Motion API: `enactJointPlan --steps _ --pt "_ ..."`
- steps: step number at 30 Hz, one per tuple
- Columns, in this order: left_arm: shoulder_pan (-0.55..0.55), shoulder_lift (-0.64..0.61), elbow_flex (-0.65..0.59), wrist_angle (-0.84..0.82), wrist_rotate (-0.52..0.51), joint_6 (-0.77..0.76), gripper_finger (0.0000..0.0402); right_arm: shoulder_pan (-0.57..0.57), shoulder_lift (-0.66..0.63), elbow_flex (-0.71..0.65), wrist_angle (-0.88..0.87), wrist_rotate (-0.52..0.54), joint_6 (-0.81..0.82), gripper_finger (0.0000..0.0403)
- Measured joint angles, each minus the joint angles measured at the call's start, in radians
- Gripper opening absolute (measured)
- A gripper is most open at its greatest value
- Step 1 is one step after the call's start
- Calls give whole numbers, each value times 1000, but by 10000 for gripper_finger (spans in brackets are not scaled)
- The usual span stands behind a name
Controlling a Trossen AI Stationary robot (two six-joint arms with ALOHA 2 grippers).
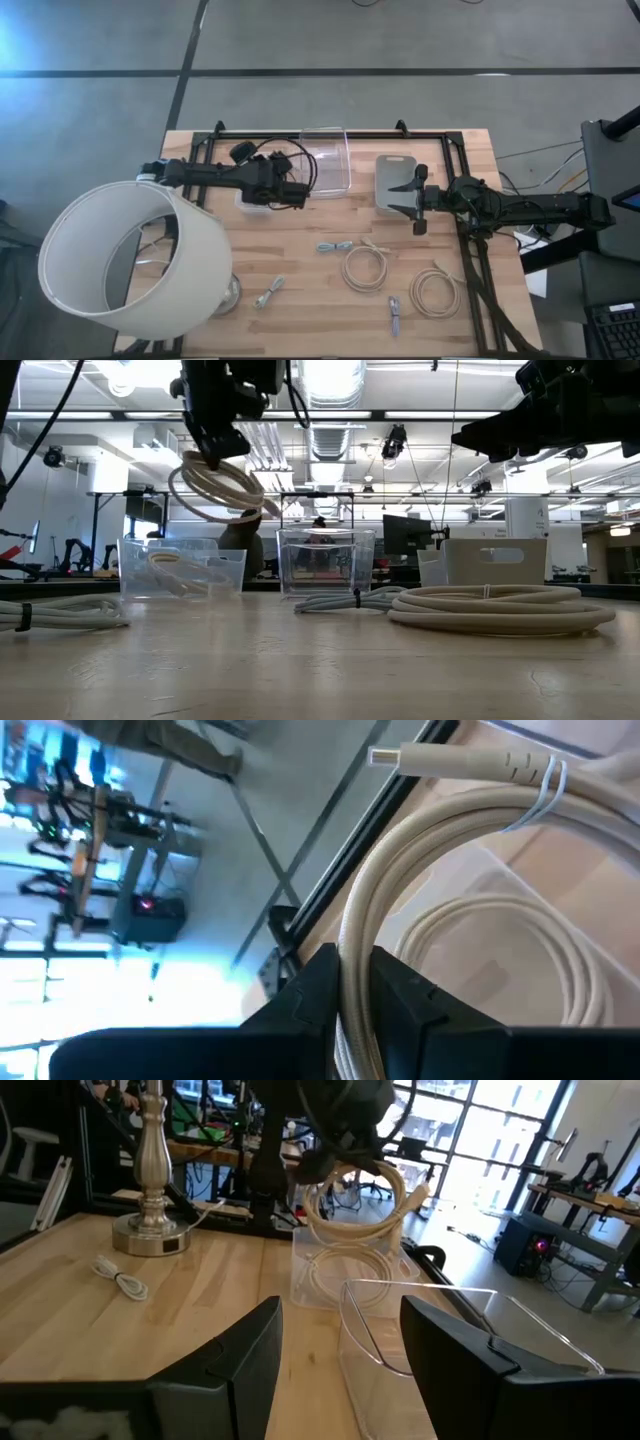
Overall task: Pick & Place USB Port
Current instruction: Put the brown USB cable into the white transparent bin
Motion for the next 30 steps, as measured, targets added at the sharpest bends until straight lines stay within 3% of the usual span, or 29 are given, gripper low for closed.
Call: enactJointPlan --steps 10,24,30 --pt "77 -24 -63 -2 136 -48 49 0 8 0 -16 0 0 201" --pt "169 -24 -275 16 149 -109 49 0 7 0 -16 0 0 201" --pt "169 -24 -294 86 147 -56 49 0 7 0 -14 0 0 201"
